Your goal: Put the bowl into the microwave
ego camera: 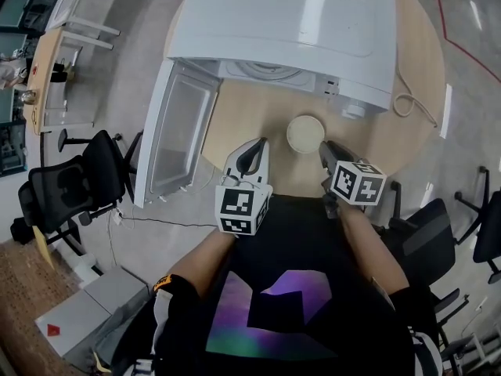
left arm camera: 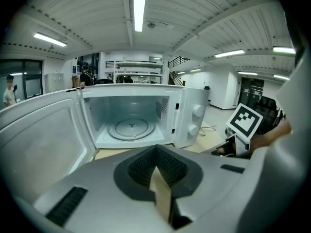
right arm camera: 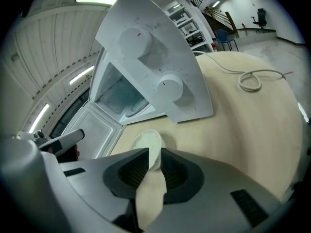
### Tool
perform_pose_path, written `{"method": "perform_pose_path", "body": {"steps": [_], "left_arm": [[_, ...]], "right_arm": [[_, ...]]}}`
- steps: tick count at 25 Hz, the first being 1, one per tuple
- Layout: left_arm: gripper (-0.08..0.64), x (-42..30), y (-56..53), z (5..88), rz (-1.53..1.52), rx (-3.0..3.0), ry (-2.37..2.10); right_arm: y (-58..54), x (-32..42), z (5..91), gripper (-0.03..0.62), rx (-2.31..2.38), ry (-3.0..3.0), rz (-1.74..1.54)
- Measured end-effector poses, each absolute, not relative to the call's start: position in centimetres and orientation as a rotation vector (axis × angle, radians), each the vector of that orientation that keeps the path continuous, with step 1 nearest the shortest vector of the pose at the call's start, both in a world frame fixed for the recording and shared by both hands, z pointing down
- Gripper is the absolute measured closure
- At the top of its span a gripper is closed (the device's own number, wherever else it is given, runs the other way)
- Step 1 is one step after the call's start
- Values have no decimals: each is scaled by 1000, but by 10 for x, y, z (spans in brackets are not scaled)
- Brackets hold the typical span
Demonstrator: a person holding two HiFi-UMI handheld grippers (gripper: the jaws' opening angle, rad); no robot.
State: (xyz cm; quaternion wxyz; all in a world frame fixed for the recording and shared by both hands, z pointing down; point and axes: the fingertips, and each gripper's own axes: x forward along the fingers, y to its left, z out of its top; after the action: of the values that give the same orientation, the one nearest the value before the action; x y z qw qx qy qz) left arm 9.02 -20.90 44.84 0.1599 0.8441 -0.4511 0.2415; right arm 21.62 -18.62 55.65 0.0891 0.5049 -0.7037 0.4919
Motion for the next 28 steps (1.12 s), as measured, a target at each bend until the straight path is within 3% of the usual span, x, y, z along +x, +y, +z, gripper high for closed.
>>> {"method": "perform_pose_path", "body": {"steps": [17,28], "left_arm": [[514,62,-231,459,689,2438,-1188],[514,49,-234,457,669,2447,-1182]], "right_arm": [[-187,201,587,525,1622,-1908,1885],[-189,205,588,539,1746,-1857,1961]]}}
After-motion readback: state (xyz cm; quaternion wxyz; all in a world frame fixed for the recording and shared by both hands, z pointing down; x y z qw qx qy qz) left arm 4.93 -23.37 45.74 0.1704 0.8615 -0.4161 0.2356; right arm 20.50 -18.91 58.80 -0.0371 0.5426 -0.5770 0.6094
